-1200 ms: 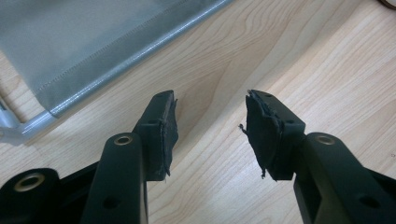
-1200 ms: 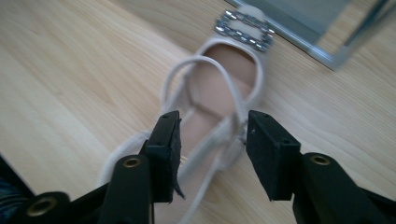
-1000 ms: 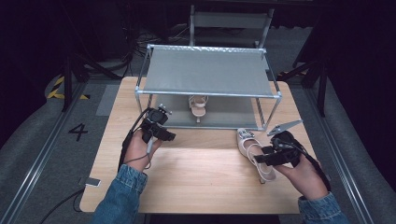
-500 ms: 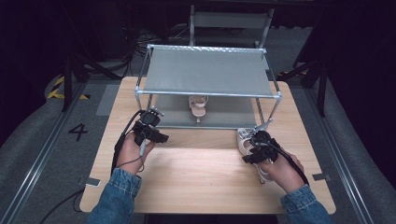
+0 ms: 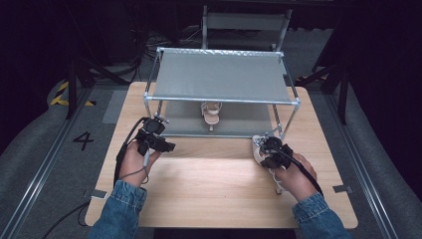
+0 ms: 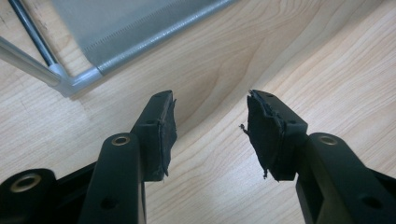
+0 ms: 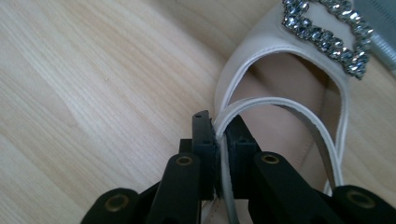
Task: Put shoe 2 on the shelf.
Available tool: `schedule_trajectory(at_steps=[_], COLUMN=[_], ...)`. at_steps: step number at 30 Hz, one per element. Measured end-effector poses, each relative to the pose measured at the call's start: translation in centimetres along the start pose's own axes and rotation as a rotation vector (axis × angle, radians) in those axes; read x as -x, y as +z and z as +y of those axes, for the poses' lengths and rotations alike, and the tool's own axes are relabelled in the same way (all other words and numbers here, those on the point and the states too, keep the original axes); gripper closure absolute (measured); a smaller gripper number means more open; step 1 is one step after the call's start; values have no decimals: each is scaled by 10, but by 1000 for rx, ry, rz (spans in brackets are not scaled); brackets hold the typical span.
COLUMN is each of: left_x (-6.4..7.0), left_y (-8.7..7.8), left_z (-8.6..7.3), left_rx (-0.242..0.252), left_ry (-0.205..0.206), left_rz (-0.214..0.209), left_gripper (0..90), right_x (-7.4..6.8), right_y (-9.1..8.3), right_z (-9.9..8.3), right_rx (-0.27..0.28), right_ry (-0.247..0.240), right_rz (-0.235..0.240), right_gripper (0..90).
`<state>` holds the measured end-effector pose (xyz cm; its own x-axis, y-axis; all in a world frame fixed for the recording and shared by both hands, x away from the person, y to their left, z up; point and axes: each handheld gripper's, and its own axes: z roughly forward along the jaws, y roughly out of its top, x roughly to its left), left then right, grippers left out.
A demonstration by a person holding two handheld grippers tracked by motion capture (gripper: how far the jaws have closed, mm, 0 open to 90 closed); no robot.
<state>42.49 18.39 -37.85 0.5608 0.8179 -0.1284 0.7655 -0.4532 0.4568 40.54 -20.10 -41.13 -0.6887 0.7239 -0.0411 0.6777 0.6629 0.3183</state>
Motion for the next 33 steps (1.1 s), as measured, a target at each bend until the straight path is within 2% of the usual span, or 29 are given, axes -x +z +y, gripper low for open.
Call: schedule_trajectory(at_steps=[3, 9, 15, 20, 23, 25, 33], left_x=[-3, -5, -8, -9, -10, -11, -15], left_y=[-3, -7, -9, -9, -9, -10, -15], left_z=[0, 0, 1, 1, 0, 0, -3], left_rx=[12, 23, 31, 32, 32, 34, 58], left_ry=[-9, -12, -18, -24, -25, -26, -38], left_rz=[-6, -21, -37, -46, -47, -49, -56], left_gripper=[513, 512, 511, 511, 511, 511, 511], right_x=[3, 6, 5, 7, 10, 10, 0], right_y=[-8, -18, -22, -16, -7, -5, 13], right_z=[7, 26, 51, 67, 81, 83, 97], right_rx=[28, 85, 120, 128, 137, 135, 153], right_ry=[11, 13, 8, 6, 21, 20, 12], right_rz=[-10, 5, -33, -59, -82, -86, -157], right_gripper=[851, 852, 851, 851, 850, 850, 849])
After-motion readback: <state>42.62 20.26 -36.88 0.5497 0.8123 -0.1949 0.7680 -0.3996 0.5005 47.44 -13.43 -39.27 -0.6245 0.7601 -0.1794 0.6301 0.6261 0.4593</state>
